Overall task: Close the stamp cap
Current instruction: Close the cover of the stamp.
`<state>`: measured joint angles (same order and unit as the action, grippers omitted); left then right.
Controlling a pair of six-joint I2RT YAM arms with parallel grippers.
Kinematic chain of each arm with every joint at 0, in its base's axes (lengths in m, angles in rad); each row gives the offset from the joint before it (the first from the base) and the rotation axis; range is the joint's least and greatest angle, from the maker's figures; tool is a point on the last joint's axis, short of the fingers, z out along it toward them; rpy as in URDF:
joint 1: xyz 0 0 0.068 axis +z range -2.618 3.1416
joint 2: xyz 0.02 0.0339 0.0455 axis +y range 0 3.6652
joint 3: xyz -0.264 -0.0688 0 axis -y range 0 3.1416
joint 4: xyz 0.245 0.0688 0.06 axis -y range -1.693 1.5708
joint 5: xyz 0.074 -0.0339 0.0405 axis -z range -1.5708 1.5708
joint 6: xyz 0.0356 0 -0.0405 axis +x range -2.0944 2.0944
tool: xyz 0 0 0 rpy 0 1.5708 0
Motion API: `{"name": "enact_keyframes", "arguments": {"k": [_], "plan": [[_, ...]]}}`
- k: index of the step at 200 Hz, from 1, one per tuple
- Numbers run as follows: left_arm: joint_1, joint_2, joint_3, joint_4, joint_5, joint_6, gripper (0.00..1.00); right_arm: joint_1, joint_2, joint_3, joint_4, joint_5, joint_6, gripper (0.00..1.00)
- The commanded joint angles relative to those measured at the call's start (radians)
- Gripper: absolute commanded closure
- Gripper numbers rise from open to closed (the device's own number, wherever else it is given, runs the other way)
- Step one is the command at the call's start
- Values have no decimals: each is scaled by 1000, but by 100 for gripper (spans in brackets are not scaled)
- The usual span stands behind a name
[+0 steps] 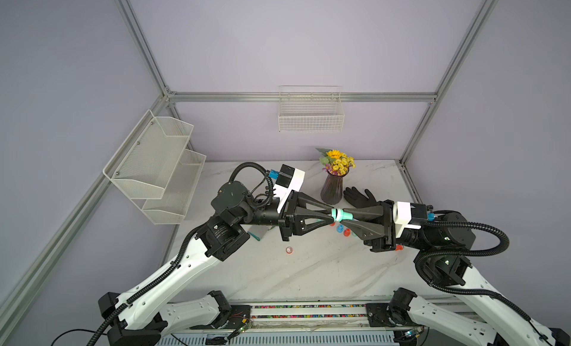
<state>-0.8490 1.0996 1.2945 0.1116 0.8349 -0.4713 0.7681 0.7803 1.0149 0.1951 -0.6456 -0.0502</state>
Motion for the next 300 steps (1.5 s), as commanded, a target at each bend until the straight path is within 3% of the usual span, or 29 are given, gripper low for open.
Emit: {"name": "enact_keyframes", "arguments": {"k": [1,65,161,214,300], "plan": [[-1,2,30,14,9,5,81,-2,1,29,-181,-10,-88,100],[-1,24,41,-24,5,4,82,-2,13,109,-363,-18,-179,100],[-13,75,67,-120,38,5,85,-1,56,178,-484,-41,-235,100],[-32,111,90,-151,30,-3,89,-2,44,177,-480,73,-290,100],[-70,145,84,-92,33,44,91,-1,35,36,-126,34,69,100]]}}
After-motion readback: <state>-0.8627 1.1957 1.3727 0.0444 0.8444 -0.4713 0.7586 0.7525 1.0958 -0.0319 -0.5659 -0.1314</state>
